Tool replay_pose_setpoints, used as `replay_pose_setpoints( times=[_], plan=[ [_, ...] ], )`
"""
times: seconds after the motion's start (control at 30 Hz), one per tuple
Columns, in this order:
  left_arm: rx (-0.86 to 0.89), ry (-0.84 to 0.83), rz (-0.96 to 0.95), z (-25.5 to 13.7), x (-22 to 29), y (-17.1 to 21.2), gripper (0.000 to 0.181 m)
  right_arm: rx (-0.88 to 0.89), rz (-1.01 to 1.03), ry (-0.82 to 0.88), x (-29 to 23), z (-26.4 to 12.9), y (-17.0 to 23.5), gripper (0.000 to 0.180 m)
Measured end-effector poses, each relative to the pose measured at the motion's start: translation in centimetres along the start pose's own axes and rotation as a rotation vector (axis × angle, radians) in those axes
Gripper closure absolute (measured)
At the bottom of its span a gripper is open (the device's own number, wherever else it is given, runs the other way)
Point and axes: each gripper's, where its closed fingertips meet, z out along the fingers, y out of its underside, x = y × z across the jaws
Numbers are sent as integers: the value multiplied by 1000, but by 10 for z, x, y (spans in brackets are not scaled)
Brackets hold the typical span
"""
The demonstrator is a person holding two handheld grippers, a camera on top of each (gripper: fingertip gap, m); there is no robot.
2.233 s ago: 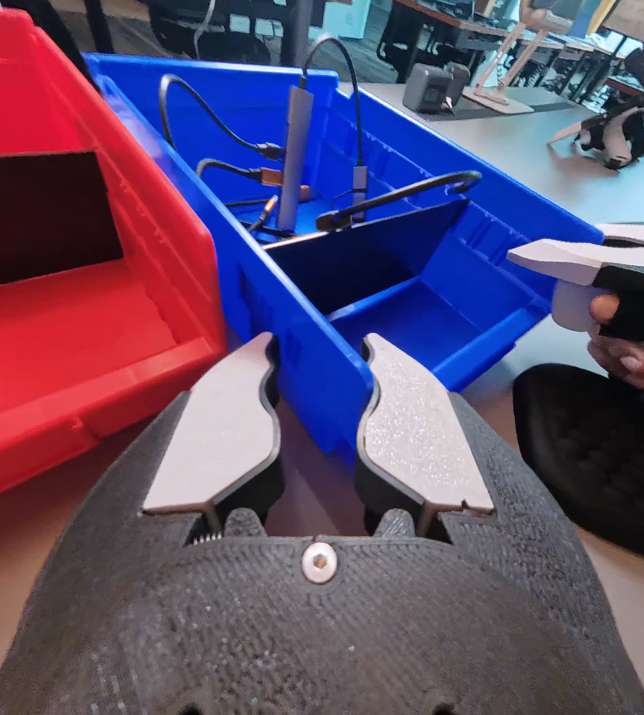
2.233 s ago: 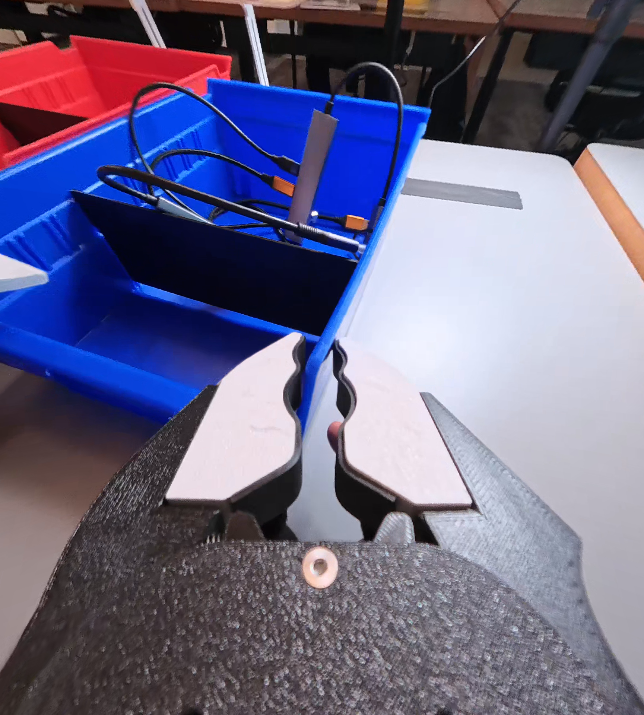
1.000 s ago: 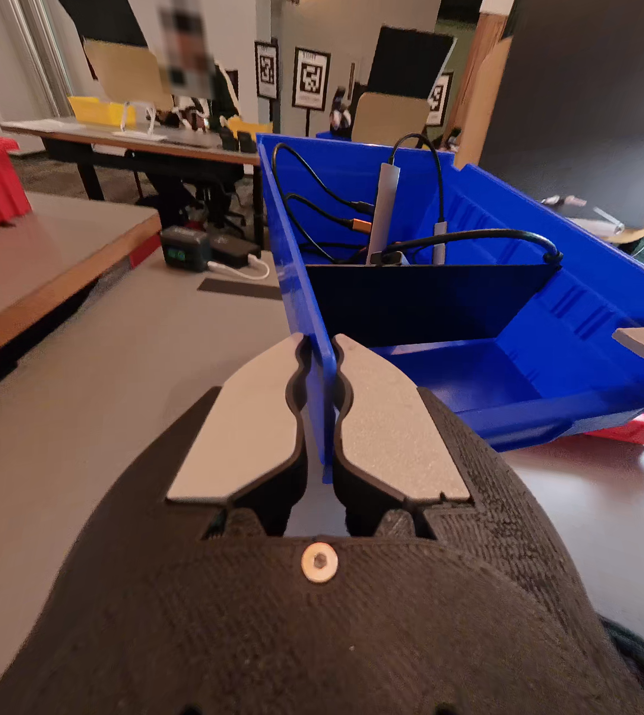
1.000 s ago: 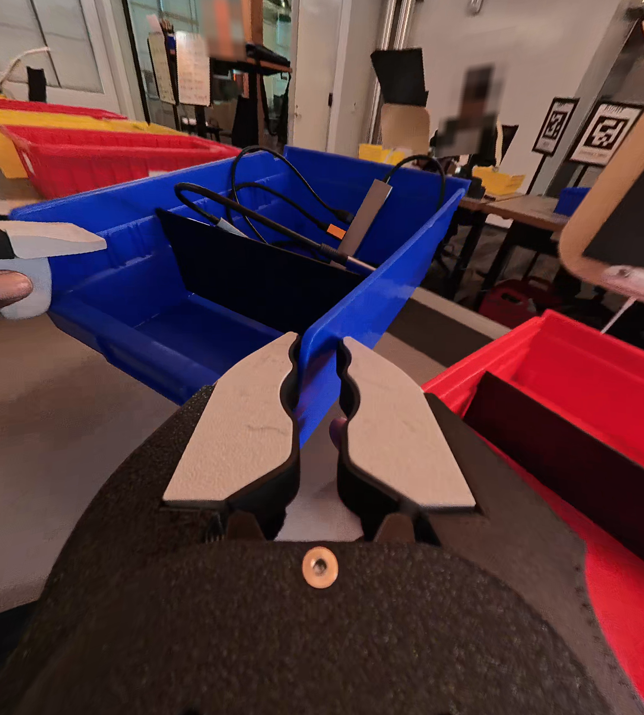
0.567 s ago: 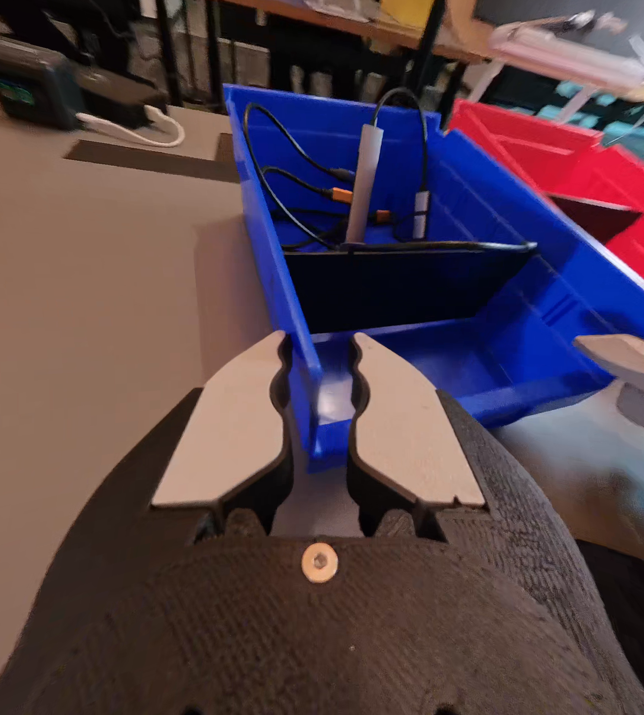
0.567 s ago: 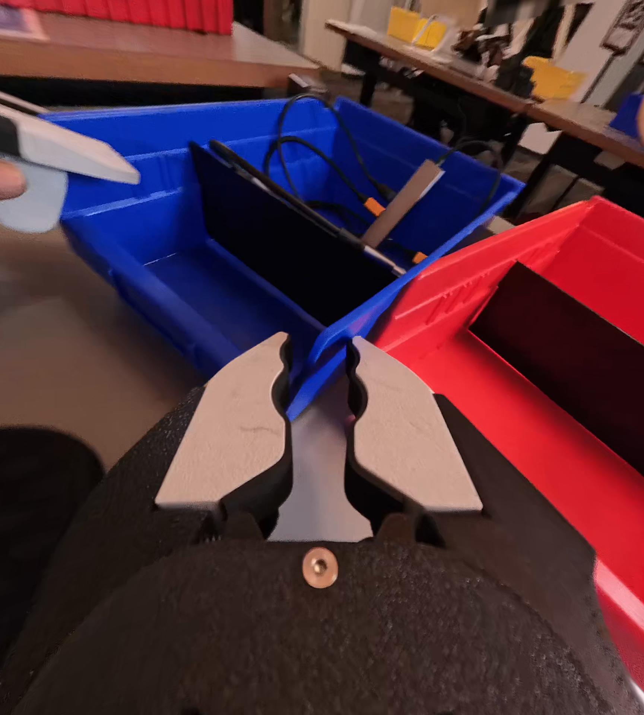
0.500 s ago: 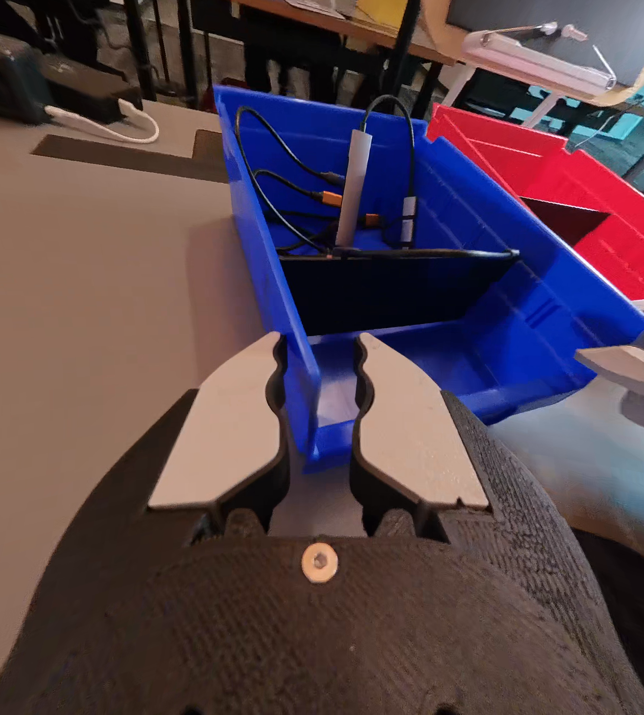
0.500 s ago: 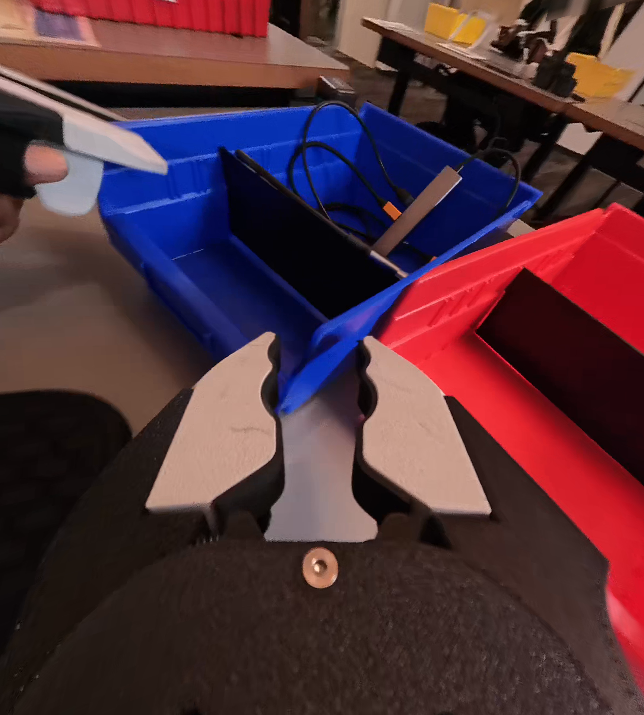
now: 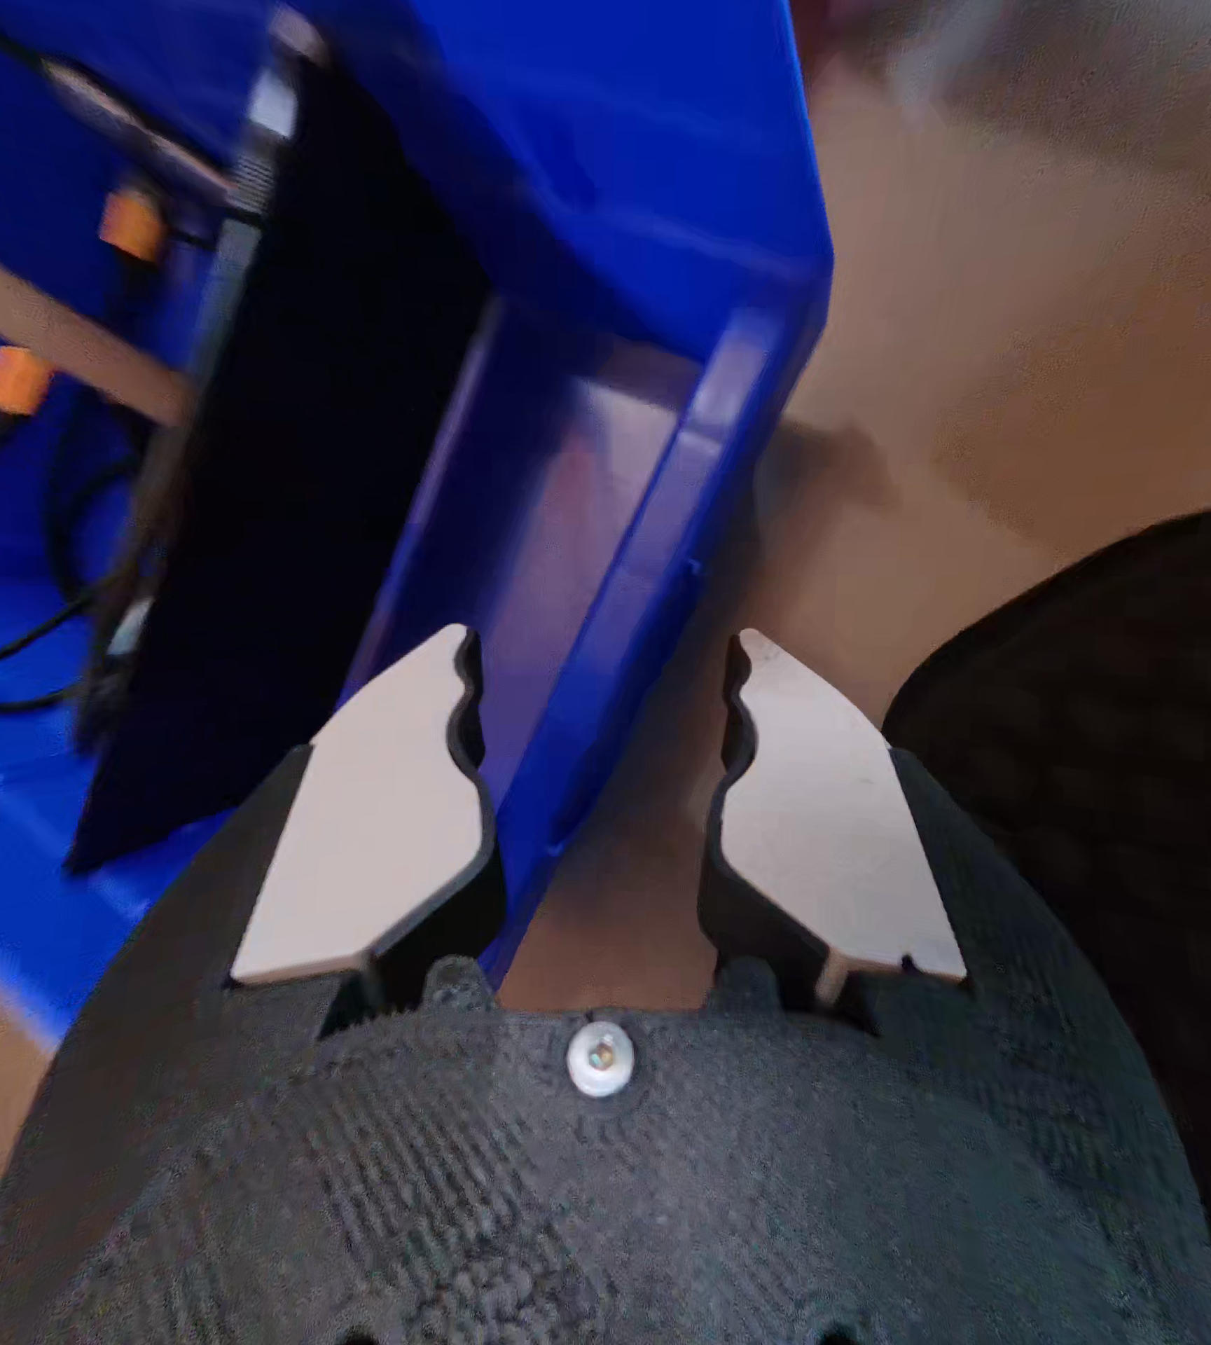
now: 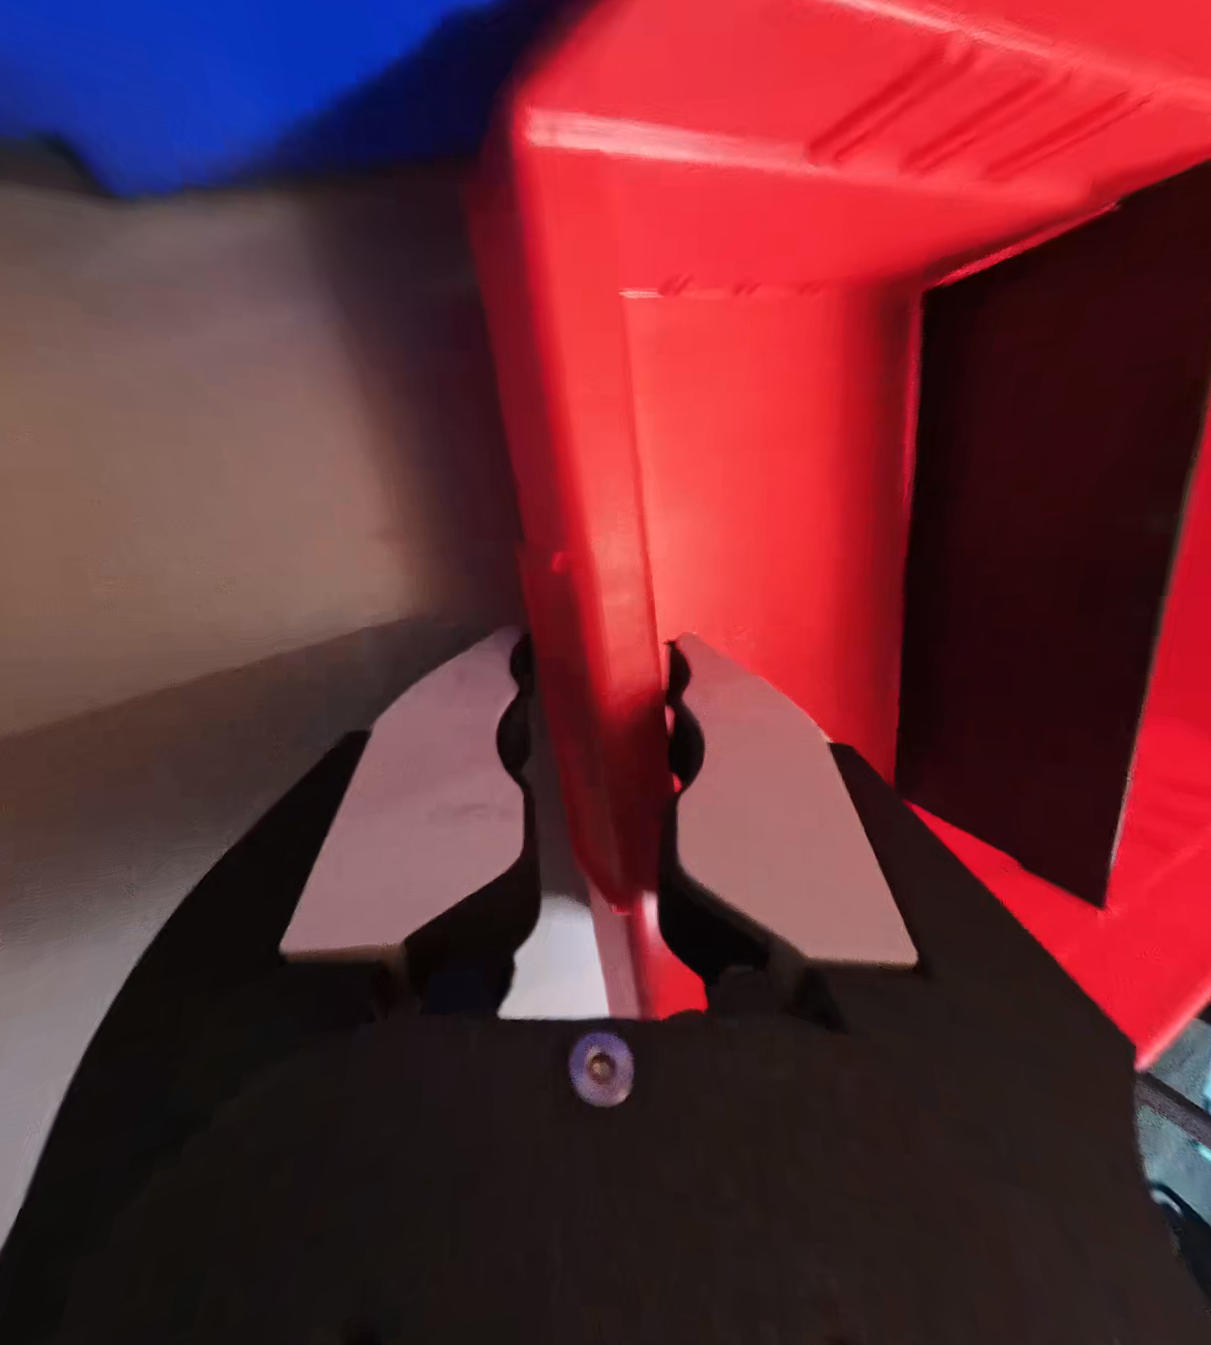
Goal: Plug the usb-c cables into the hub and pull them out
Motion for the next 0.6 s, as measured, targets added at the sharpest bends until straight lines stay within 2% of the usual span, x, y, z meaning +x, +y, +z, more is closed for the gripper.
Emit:
replay_pose_setpoints(
  times=[0.03, 0.17, 0.37, 0.6],
  plan=[
    [-39, 2, 33, 9, 0, 3, 120, -8, -3, -3, 0, -1, 3, 146],
    [-53, -14, 98, 20, -1, 0, 134, 0, -2, -30, -16, -19, 28, 148],
    [9, -56, 113, 26, 4, -12, 147, -29, 43, 21, -36, -54, 105, 148],
    [19, -68, 96, 31, -2, -18, 148, -153, 134, 111, -13, -75, 200, 148]
  ],
)
